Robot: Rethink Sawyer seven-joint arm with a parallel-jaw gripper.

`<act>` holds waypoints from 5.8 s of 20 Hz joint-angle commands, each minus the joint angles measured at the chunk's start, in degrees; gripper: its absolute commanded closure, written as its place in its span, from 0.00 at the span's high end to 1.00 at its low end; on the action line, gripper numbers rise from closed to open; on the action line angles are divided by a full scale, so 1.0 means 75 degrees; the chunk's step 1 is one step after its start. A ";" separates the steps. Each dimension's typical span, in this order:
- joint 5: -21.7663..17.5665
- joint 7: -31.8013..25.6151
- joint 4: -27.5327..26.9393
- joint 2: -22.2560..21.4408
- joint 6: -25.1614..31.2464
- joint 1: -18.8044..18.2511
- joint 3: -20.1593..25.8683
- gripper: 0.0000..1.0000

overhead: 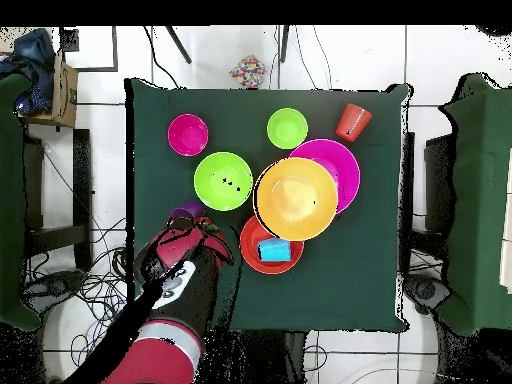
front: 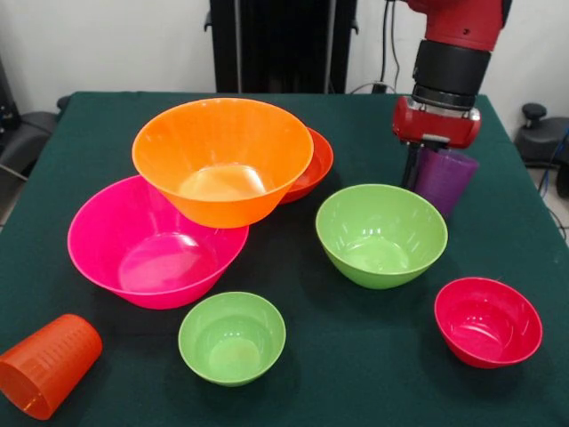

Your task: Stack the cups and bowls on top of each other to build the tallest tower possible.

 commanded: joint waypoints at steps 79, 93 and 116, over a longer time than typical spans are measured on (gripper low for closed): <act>-0.5130 -0.1098 0.2906 -0.3799 0.1998 -0.7040 0.5672 0.00; -0.6793 0.0804 0.1252 -0.2222 0.1171 -0.5113 0.3579 0.00; -0.4895 -0.1667 0.2553 -0.3424 0.2227 -0.7418 0.5892 0.00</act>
